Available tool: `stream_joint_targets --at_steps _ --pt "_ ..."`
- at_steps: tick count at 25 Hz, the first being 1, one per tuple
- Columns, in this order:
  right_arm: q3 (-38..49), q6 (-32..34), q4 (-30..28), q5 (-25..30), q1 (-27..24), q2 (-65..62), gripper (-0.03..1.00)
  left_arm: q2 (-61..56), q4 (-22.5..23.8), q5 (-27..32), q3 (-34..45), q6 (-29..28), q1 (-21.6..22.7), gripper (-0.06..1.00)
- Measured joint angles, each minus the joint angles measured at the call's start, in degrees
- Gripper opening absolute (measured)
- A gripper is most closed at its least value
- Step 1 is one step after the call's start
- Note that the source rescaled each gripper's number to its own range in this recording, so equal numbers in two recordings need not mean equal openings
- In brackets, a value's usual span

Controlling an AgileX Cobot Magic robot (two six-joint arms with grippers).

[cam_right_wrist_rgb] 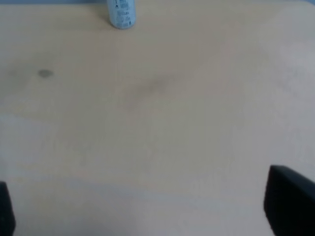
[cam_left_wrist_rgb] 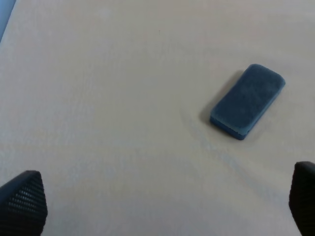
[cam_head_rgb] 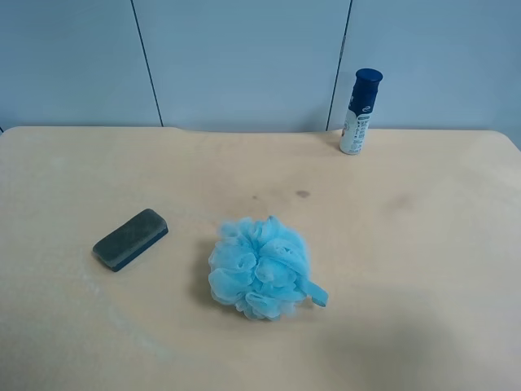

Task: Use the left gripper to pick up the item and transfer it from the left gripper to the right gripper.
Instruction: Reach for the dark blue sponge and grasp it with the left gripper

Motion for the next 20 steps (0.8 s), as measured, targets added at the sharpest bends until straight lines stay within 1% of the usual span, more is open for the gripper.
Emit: stream_joint_targets --at_steps 13,16,20 --pt "0.0 0.0 0.0 0.0 0.0 0.0 1.0 0.4 0.1 0.0 0.0 0.0 0.0 1.0" --pt "0.0 0.0 0.0 0.0 0.0 0.0 1.0 4.3 0.3 0.1 -0.7 0.4 0.0 1.0" --pt "0.0 0.0 0.0 0.0 0.0 0.0 1.0 15.8 -0.4 0.1 -6.1 4.2 0.0 1.0"
